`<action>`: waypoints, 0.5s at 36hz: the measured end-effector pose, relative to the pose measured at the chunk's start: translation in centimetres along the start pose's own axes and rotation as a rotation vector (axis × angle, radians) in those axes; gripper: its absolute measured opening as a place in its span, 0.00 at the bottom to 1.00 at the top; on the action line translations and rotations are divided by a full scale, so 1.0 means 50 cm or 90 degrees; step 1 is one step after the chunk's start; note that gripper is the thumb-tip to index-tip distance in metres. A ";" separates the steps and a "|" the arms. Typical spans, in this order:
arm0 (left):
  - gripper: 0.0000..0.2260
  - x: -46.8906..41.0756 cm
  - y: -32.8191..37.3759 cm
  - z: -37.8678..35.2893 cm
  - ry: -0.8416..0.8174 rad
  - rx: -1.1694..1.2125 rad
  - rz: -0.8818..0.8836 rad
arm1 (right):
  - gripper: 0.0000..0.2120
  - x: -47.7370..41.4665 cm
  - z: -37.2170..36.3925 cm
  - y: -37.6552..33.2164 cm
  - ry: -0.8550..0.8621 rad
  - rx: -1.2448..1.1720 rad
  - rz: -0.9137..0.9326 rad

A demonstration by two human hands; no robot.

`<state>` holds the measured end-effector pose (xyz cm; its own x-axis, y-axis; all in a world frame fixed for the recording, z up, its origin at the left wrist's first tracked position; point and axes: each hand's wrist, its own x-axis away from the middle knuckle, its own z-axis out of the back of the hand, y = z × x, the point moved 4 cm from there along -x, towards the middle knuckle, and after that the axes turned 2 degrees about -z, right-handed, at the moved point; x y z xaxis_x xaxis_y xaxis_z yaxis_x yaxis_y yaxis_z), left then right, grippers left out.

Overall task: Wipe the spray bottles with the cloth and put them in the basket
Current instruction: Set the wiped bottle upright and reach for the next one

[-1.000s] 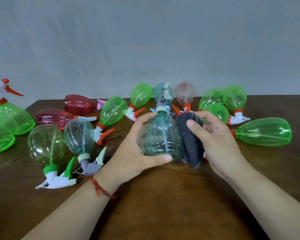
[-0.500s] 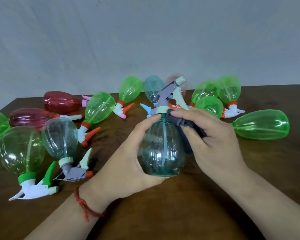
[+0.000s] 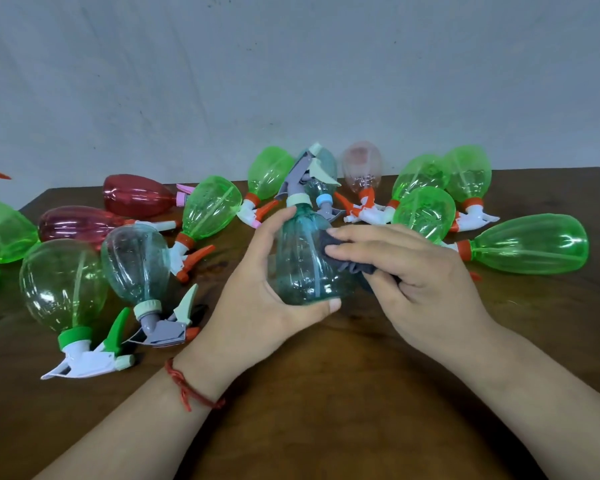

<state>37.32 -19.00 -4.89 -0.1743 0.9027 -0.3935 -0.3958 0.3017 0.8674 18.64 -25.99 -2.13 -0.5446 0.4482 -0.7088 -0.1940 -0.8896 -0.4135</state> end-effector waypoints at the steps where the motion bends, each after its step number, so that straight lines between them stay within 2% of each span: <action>1: 0.48 -0.001 0.000 0.001 0.009 0.003 0.004 | 0.23 0.000 0.000 -0.001 -0.004 0.000 0.009; 10: 0.48 -0.014 -0.004 0.015 0.071 0.023 0.028 | 0.19 0.002 -0.006 -0.008 -0.059 0.027 0.058; 14: 0.48 -0.011 -0.006 0.012 0.043 -0.006 0.026 | 0.18 0.005 -0.004 -0.006 -0.028 0.033 0.043; 18: 0.49 -0.001 -0.003 -0.010 -0.034 -0.056 0.006 | 0.20 0.005 -0.001 0.019 0.016 0.038 -0.040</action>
<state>36.96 -19.24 -5.16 -0.1308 0.9209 -0.3671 -0.4730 0.2674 0.8395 18.34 -26.73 -2.72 -0.5091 0.5043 -0.6975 -0.2759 -0.8632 -0.4227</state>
